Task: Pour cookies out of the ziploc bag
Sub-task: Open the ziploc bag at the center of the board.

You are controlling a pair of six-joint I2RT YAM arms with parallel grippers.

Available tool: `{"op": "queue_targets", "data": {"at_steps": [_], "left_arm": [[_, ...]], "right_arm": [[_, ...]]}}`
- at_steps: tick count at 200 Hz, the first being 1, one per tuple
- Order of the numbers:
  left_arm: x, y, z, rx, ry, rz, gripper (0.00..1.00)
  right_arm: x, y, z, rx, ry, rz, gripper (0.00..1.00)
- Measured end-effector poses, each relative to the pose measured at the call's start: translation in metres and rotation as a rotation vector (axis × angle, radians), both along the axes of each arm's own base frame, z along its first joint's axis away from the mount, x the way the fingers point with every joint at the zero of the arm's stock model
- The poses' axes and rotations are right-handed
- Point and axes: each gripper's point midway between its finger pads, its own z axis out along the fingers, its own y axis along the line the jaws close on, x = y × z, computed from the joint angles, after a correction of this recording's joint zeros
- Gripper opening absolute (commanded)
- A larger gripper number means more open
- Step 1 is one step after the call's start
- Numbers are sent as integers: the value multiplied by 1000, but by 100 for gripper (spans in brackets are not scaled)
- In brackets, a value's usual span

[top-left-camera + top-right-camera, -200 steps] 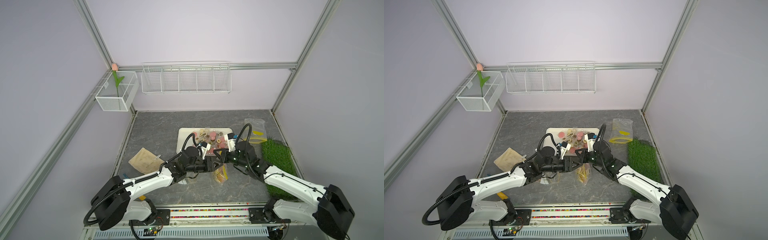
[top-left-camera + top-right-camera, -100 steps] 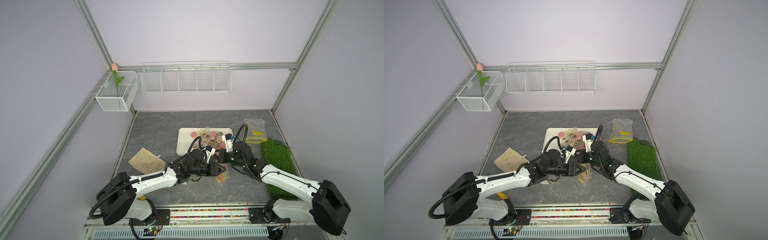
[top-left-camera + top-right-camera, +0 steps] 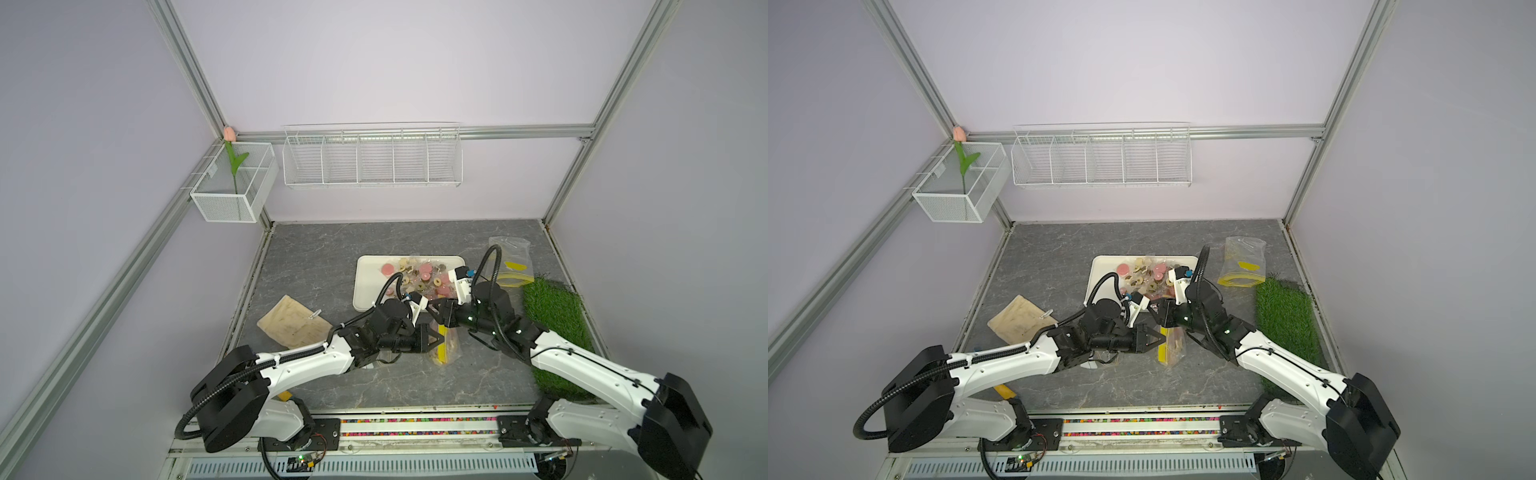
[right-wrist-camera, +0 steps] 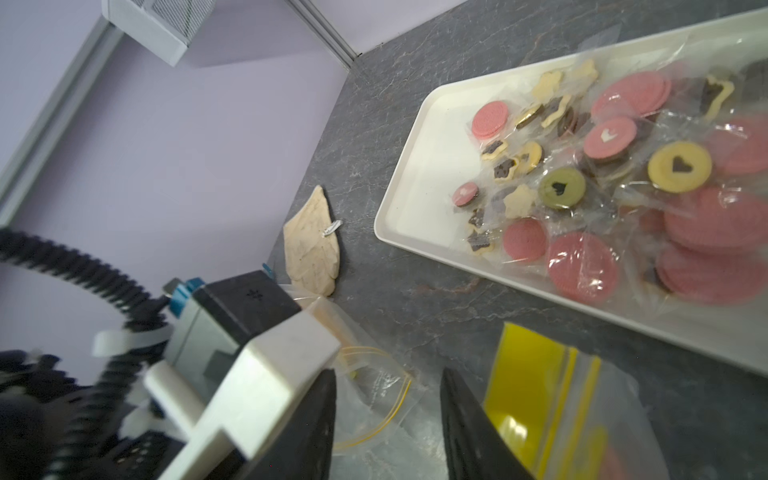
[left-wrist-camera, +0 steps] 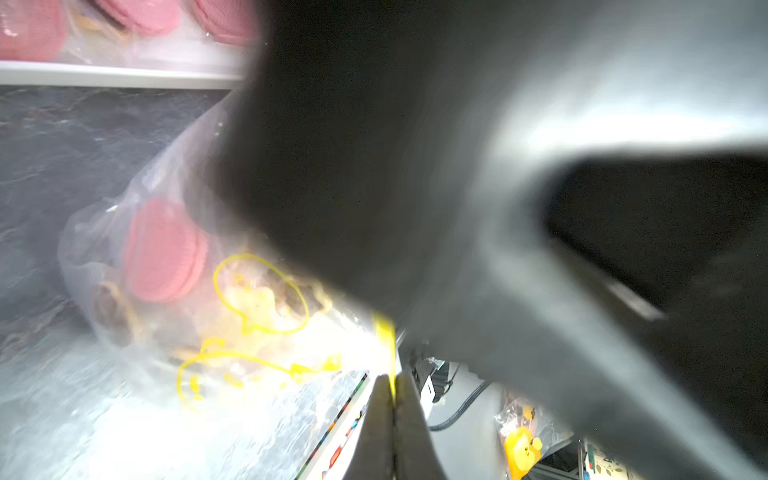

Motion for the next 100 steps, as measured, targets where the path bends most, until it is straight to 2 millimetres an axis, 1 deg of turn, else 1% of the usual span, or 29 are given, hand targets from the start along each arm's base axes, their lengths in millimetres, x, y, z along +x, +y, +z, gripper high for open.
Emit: {"op": "queue_targets", "data": {"at_steps": [16,31,45,63,75,88,100], "left_arm": [[0,3,8,9,-21,0,0],[-1,6,16,19,-38,-1,0],[-1,9,21,29,-50,-2,0],[-1,13,23,49,-64,0,0],[-1,14,22,65,-69,-1,0],[0,16,21,80,-74,-1,0],[-1,17,19,90,-75,-2,0]], "right_arm": [[-3,-8,14,-16,-22,-14,75],[-5,-15,25,-33,-35,-25,79],[-8,-19,29,-52,-30,-28,82],[-13,-23,20,-86,7,-20,81],[-18,-25,9,-114,51,-12,80],[-22,-26,-3,-141,95,-5,76],[-25,-26,-14,-160,139,3,75]]}}
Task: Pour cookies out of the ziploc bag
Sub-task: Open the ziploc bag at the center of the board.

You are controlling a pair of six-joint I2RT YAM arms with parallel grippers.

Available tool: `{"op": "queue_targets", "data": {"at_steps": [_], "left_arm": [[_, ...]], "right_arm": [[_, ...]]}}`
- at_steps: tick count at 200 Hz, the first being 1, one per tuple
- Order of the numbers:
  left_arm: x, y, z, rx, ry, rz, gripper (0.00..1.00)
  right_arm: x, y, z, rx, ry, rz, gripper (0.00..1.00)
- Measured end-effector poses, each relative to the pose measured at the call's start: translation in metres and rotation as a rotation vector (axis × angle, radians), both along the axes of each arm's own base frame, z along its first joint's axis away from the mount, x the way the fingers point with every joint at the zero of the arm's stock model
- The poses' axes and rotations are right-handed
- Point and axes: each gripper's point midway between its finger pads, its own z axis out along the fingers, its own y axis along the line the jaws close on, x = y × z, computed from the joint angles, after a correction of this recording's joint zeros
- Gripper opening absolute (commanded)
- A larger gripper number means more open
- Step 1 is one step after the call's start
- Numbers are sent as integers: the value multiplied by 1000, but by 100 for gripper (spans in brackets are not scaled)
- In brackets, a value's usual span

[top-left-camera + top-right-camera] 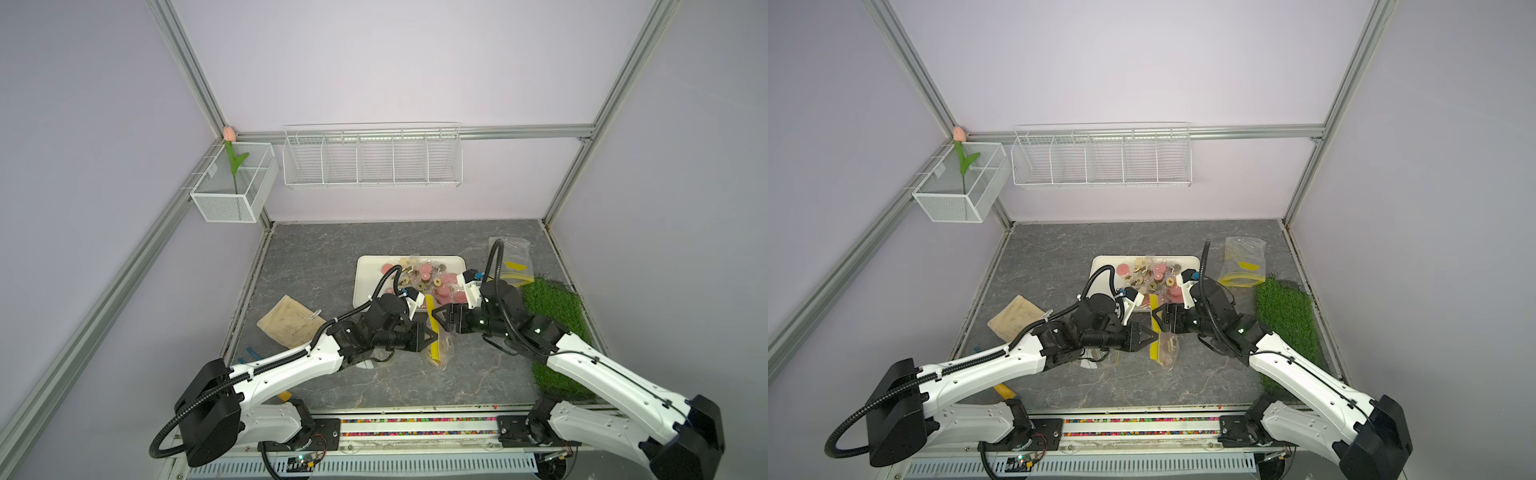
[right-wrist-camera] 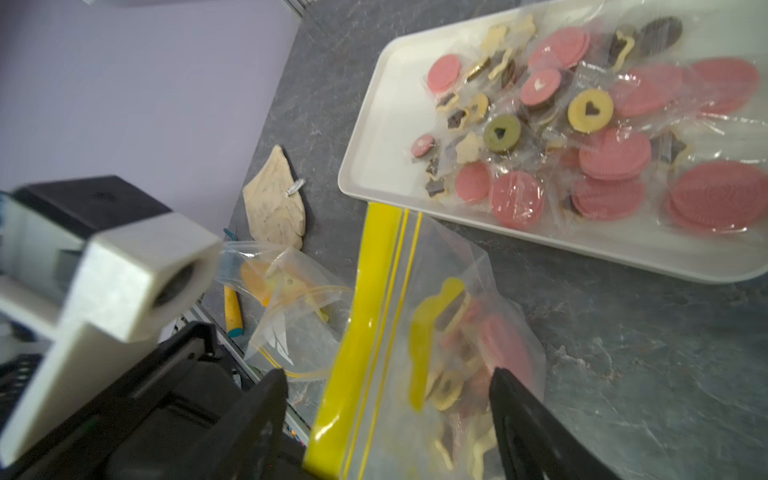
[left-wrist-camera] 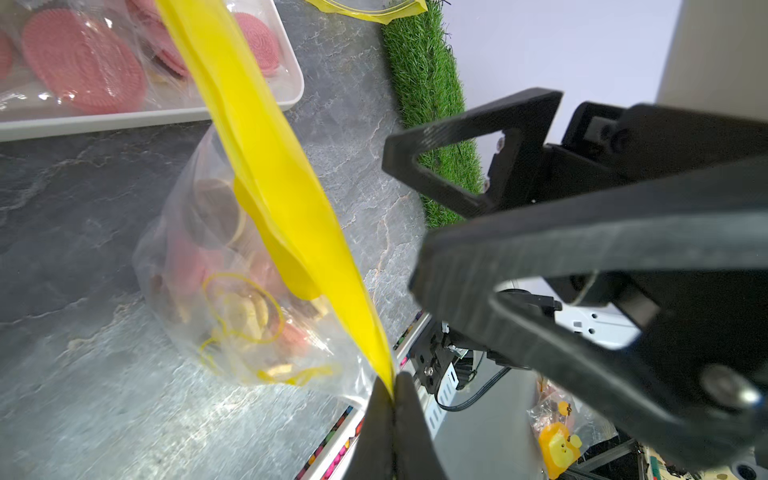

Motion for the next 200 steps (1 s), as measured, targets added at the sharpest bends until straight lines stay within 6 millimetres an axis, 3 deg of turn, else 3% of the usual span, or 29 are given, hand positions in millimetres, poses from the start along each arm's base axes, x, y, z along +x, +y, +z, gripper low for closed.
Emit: {"op": "queue_targets", "data": {"at_steps": [19,45,66,91,123,162,200], "left_arm": [[-1,1,-4,14,3,-3,0],[0,1,-7,28,7,-5,0],[0,2,-8,34,4,-2,0],[0,4,-11,49,5,-1,0],[0,4,-12,55,4,0,0],[1,7,-7,47,-11,17,25],[6,29,-3,25,-27,69,30]], "right_arm": [[-4,3,-10,-7,44,11,75],[-8,8,-15,-4,77,26,67],[-12,14,-23,-12,103,44,42],[-14,20,-27,-11,116,59,21],[-14,23,-24,3,109,63,7],[-15,18,-18,17,78,55,9],[-18,13,-19,34,39,61,14]]}}
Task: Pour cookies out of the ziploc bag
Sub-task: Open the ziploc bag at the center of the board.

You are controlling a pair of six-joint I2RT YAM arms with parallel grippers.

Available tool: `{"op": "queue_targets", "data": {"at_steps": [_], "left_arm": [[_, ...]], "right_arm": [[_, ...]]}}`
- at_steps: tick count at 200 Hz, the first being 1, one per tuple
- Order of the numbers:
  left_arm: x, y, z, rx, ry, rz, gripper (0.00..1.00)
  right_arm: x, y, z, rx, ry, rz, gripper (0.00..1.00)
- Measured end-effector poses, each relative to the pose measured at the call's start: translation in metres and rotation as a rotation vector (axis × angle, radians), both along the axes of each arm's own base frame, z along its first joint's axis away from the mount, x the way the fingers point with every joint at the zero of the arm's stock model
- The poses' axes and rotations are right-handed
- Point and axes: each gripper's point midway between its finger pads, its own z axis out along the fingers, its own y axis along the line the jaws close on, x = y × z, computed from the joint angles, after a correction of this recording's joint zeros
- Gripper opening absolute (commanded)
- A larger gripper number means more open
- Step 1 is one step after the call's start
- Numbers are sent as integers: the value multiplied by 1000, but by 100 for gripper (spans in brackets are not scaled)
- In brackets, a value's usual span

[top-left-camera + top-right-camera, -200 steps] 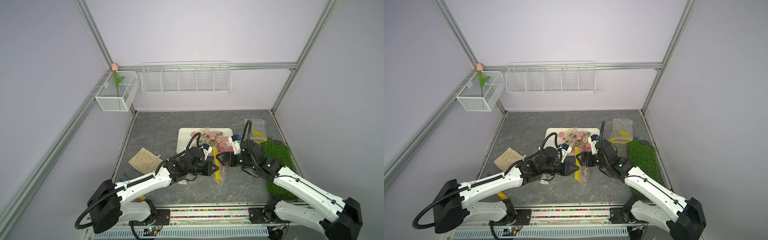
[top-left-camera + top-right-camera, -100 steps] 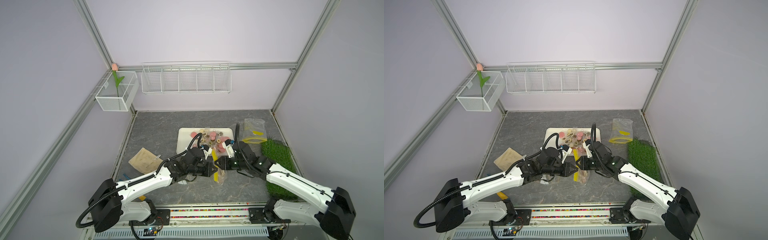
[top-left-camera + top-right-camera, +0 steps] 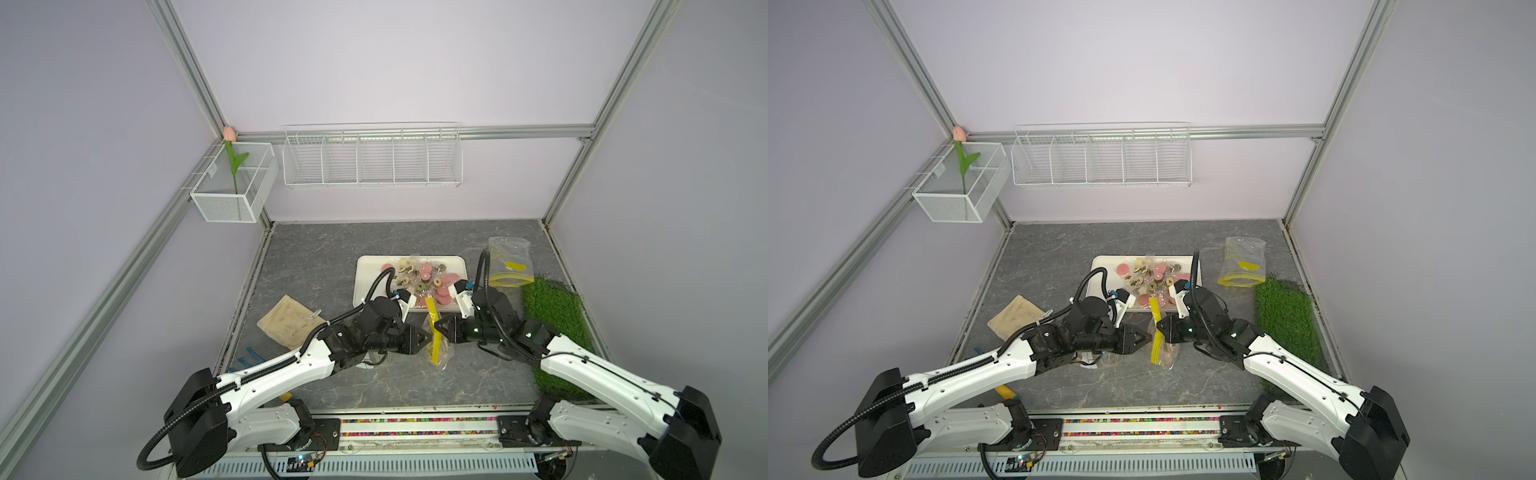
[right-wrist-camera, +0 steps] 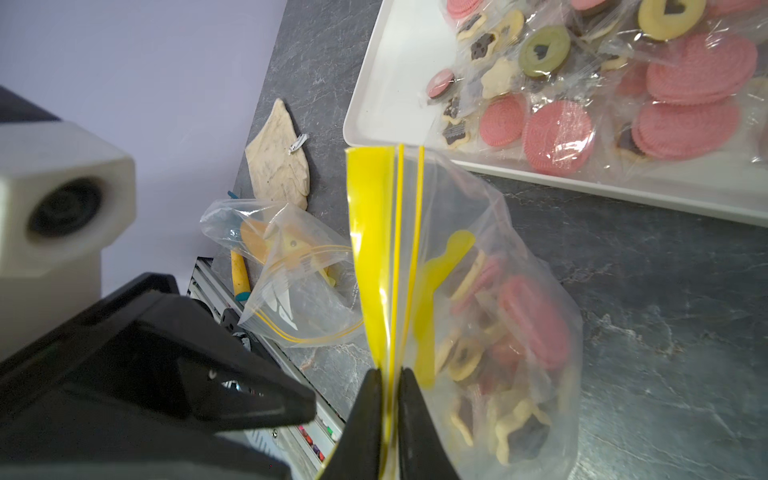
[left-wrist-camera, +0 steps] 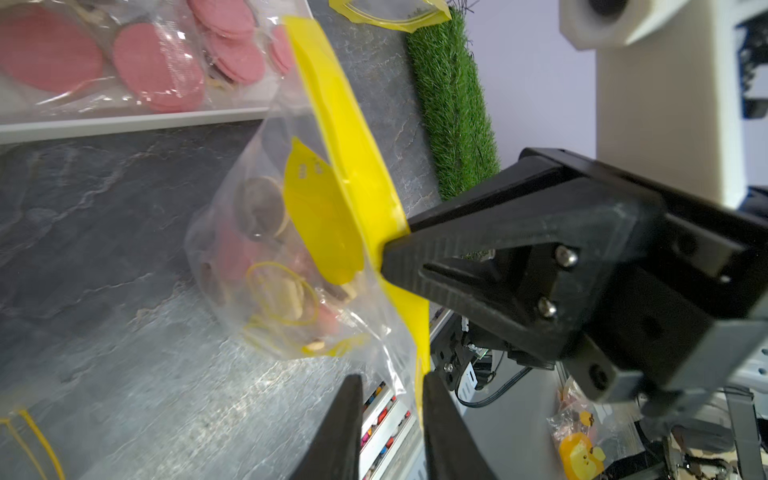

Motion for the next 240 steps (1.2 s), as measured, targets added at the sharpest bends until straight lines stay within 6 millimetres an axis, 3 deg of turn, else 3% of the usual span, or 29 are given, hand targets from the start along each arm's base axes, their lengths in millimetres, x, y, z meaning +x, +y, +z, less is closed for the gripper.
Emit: {"op": "queue_targets", "data": {"at_steps": [50,94,141,240], "left_arm": [[17,26,-4,-54,4,100,33],[26,14,0,-115,-28,95,35],[47,2,3,-174,-63,109,54],[65,-3,-10,-235,-82,133,55]], "right_arm": [[-2,-2,1,40,-59,12,14],[-3,-1,6,71,-91,23,10],[-2,0,7,89,-97,29,8],[0,2,10,119,-104,24,8]]}}
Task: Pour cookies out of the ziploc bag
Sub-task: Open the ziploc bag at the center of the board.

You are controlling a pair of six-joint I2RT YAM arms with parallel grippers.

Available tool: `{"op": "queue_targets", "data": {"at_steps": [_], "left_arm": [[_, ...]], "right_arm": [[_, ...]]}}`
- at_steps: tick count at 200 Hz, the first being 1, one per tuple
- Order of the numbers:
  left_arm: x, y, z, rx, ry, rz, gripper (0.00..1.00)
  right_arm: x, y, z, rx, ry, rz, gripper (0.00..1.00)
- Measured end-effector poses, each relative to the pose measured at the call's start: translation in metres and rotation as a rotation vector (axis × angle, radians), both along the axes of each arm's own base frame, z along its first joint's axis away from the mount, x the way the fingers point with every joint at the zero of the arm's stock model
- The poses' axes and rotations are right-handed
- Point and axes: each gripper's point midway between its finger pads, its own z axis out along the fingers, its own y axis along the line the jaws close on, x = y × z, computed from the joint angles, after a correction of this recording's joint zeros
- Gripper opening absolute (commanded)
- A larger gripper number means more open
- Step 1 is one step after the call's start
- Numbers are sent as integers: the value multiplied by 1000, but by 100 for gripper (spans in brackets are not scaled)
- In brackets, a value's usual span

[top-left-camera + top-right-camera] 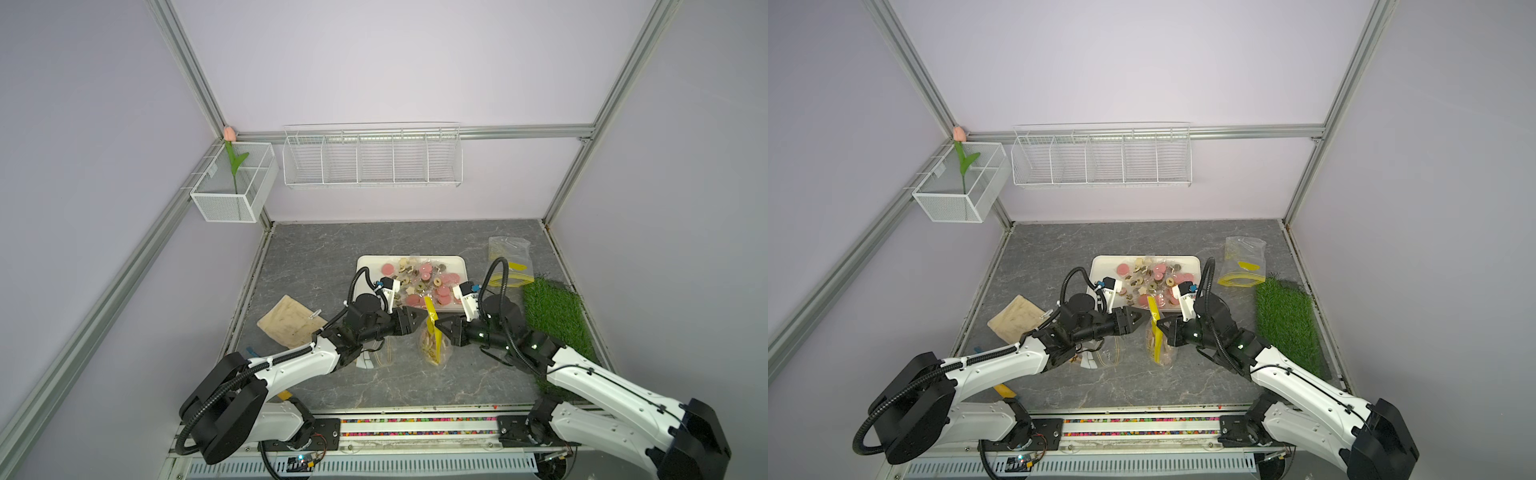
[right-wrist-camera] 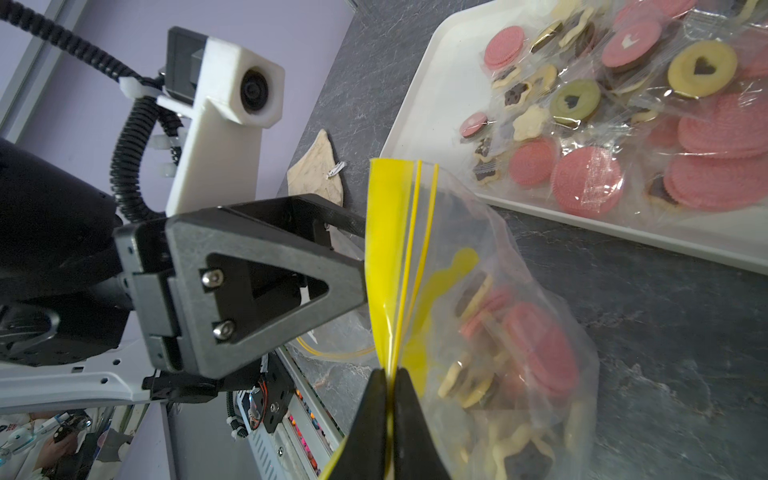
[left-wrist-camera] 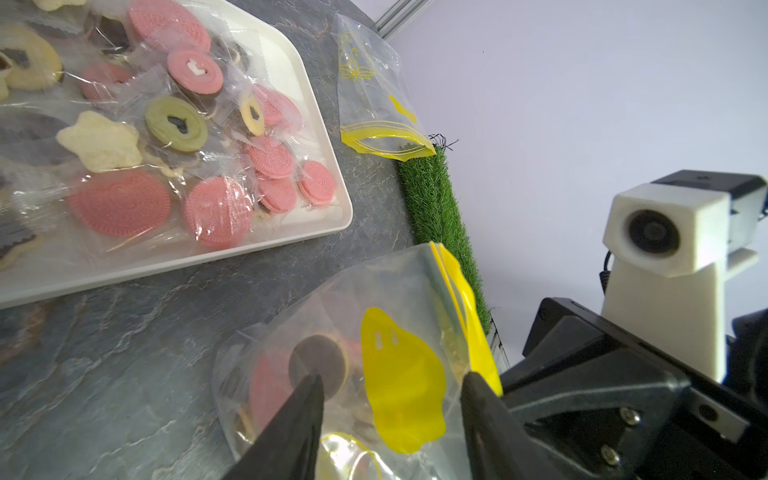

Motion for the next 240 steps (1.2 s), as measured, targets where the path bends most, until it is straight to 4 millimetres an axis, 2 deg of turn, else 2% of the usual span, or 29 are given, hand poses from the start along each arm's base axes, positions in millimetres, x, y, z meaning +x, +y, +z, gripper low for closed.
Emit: {"op": "queue_targets", "data": {"at_steps": [81,164,240], "left_arm": [[2,-3,11,-46,-20,2,55],[7,1,-3,-54,14,20,55],[8,-1,5,-101,12,15,55]], "right_arm": [[1,0,1,9,1,-5,8],[1,0,1,8,1,-5,8],[2,0,2,13,-4,-5,8]]}}
